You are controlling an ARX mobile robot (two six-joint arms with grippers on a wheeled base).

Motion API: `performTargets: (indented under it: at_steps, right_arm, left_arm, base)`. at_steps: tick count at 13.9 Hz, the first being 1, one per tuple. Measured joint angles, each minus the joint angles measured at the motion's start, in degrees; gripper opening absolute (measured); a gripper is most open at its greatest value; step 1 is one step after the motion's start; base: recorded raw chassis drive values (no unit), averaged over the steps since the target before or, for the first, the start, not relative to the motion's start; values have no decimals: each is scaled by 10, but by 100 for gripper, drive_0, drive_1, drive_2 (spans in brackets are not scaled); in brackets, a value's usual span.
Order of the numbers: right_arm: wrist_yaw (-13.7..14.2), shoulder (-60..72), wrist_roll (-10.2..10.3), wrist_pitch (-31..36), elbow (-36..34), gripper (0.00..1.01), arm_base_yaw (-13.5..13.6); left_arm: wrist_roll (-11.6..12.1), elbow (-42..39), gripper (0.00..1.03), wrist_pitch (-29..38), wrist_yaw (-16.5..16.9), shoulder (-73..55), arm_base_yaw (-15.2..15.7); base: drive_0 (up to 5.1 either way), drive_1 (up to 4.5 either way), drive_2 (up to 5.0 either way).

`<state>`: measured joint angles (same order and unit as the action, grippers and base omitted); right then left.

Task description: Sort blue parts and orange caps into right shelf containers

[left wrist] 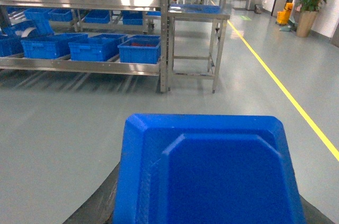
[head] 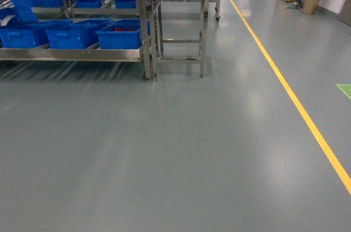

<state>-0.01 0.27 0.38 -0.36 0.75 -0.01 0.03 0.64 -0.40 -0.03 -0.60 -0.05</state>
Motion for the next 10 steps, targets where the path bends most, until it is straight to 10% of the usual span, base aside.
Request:
performTargets:
  at_steps: [10]
  right_arm:
    - [0, 0, 0, 2, 0, 43, 0]
  left_arm:
    - [0, 0, 41, 1, 0, 0, 0]
  base:
    - [1, 428, -426]
